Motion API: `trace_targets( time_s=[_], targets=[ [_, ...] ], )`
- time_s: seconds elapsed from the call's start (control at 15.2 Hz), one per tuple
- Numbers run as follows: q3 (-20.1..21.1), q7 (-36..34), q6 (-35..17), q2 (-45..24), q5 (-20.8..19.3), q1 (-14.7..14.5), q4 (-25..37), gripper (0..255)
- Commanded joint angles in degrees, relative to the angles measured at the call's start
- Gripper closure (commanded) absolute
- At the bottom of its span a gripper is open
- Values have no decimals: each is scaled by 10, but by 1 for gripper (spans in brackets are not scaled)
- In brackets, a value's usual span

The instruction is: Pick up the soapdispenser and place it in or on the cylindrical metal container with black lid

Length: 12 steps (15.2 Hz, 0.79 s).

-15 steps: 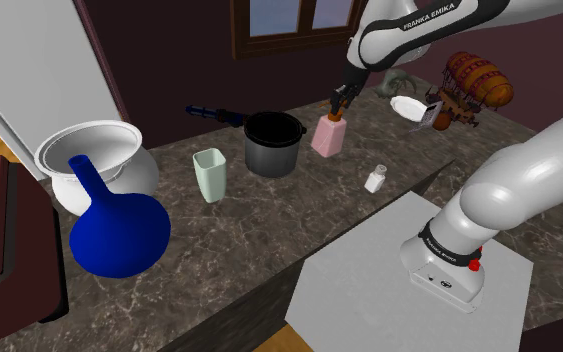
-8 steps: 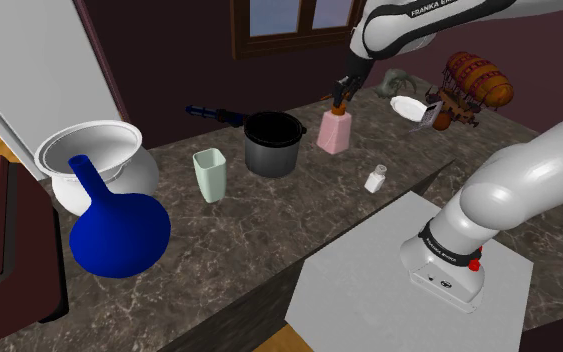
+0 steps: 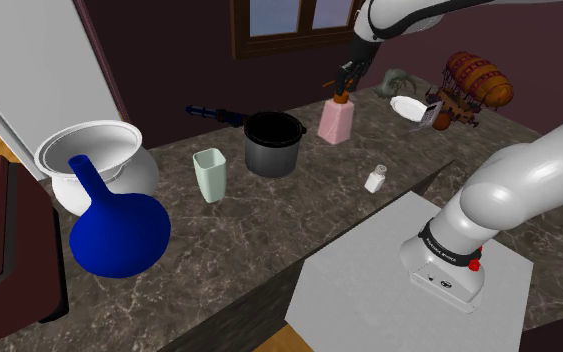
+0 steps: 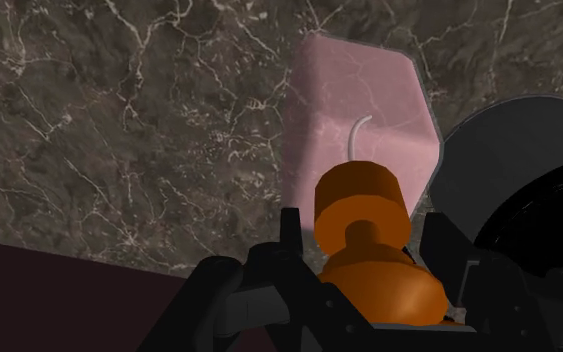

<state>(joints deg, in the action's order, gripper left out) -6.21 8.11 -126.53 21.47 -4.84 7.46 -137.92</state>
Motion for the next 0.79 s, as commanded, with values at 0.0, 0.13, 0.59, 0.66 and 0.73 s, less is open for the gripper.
trace_targets(
  time_s=[0.0, 0.13, 0.59, 0.66, 0.73],
  targets=[
    [1, 0, 18, 7, 0, 0, 12, 255],
    [1, 1, 35, 11, 1, 0, 24, 255],
    [3, 3, 90, 20, 3, -1, 70, 255],
    [4, 3, 98, 21, 3, -1, 77, 255],
    [4, 3, 106, 22, 3, -1, 84, 255]
  ],
)
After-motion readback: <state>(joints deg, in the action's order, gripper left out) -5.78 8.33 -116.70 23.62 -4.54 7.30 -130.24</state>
